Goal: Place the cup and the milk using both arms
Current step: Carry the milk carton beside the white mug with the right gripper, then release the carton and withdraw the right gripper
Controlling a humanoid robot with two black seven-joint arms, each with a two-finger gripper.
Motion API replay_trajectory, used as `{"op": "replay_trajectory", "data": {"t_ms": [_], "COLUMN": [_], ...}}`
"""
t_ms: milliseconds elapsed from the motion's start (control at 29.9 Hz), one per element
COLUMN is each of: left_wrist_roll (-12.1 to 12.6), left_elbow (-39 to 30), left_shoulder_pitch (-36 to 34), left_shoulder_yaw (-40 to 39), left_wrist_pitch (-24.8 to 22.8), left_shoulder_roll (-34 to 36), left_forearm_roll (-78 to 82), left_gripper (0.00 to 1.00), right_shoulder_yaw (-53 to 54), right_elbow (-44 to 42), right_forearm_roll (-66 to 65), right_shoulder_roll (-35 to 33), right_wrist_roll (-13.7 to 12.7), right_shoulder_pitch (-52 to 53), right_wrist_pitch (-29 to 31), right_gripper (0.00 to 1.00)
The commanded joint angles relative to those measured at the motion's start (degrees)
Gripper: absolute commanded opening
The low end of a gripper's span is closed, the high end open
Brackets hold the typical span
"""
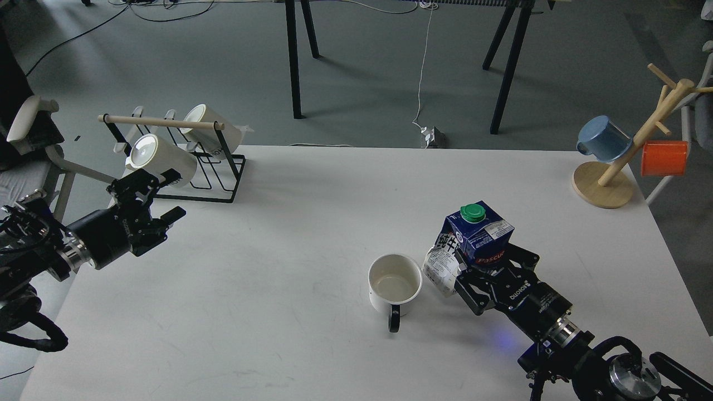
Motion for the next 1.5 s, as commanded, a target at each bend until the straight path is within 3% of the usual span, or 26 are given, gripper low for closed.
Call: {"op": "replay_trajectory", "data": {"t_ms": [0,301,434,501,635,702,1169,1470], "left_wrist_roll": [0.0,0.0,0.0,0.0,0.0,0.0,0.0,0.0], "left_elbow": [0.0,0.0,0.0,0.0,0.0,0.0,0.0,0.0], "left_shoulder_pitch": [0.0,0.0,0.0,0.0,0.0,0.1,0.0,0.0], "left_shoulder_yaw": [0.0,0.0,0.0,0.0,0.0,0.0,0.0,-0.2], "left_wrist_pitch": [0.0,0.0,0.0,0.0,0.0,0.0,0.0,0.0], "left_shoulder_roll": [0.0,0.0,0.0,0.0,0.0,0.0,0.1,0.0], "left_forearm_roll": [0.0,0.0,0.0,0.0,0.0,0.0,0.0,0.0], "left_gripper": [0.93,0.93,0.93,0.93,0.93,0.93,0.93,0.93], "right_shoulder_yaw": [-0.2,-0.2,-0.2,-0.2,-0.9,-0.9,-0.2,1.3], "right_elbow": [0.0,-2.3,-2.9,-2.9,-2.8,-2.8,1.5,2.8], "right_forearm_roll": [-0.3,-3.1,-4.0,-4.3,-4.3,-4.3,-4.3,-4.3], "right_shoulder_roll": [0.3,1.2,1.8,1.9,2.1,2.1,0.3,-8.3], "right_wrist_roll": [-0.1,-0.1,-0.1,-0.1,-0.1,-0.1,-0.4,-0.4], "right_shoulder_pitch": [-0.2,-0.7,-0.6,-0.7,-0.7,-0.9,-9.2,-17.9], "right_wrist_pitch": [0.0,0.0,0.0,0.0,0.0,0.0,0.0,0.0], "right_gripper": [0.37,0.4,0.48,0.54,0.77,0.98,0.98,0.99]}}
